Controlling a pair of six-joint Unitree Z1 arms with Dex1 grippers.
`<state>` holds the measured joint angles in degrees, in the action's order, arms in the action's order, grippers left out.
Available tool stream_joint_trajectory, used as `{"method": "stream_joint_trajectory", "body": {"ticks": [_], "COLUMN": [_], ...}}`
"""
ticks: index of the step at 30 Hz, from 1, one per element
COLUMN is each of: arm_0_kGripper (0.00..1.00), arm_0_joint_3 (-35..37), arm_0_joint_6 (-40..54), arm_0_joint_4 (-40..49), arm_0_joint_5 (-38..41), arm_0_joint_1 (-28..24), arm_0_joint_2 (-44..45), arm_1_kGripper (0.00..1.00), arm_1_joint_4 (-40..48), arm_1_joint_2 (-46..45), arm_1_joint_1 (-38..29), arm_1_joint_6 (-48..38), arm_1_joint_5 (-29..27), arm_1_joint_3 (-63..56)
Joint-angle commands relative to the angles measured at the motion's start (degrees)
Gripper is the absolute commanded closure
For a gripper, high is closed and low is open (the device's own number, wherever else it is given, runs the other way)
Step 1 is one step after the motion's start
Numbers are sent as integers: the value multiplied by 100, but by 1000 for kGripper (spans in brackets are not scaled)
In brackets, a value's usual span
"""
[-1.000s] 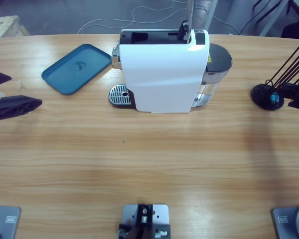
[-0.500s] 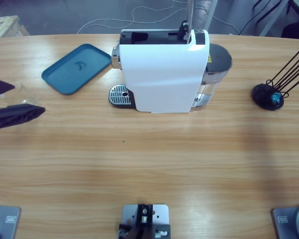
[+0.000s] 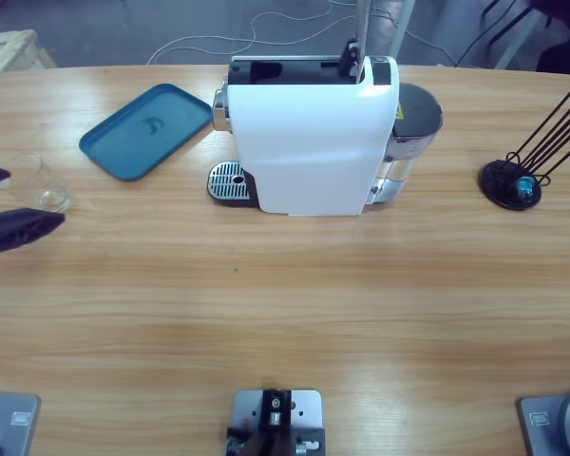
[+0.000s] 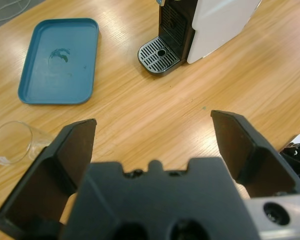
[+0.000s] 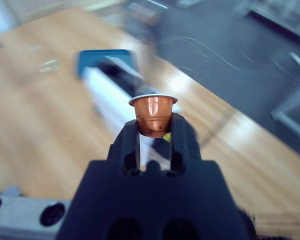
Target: Pour coffee
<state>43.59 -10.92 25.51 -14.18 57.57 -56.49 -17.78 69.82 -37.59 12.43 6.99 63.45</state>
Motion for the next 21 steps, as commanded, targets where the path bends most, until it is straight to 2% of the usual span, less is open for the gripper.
{"method": "stream_joint_trajectory", "body": {"ticks": [1, 8, 11, 15, 21], "arm_0_kGripper": [9, 9, 9, 9, 9], "arm_0_joint_3": [-246, -246, -255, -269, -334], "arm_0_joint_6": [-33, -33, -33, -33, -42], "arm_0_joint_4": [-72, -99, -99, -99, -99], "arm_0_joint_5": [-102, -102, -99, -102, -95], "arm_0_joint_1": [18, 19, 19, 19, 21], "arm_0_joint_2": [187, 191, 203, 259, 267], "arm_1_kGripper": [1000, 1000, 1000, 1000, 1000], "arm_1_joint_4": [-779, -1442, -1438, -1435, -1324], "arm_1_joint_2": [1727, 2947, 3405, 3732, 3980], "arm_1_joint_1": [-1529, -1610, -1576, -1487, -1130], "arm_1_joint_6": [782, 1770, 1890, 2122, 2398], "arm_1_joint_5": [161, 59, -219, -1010, -1124], "arm_1_joint_3": [1377, 2708, 3121, 3446, 3495]}}
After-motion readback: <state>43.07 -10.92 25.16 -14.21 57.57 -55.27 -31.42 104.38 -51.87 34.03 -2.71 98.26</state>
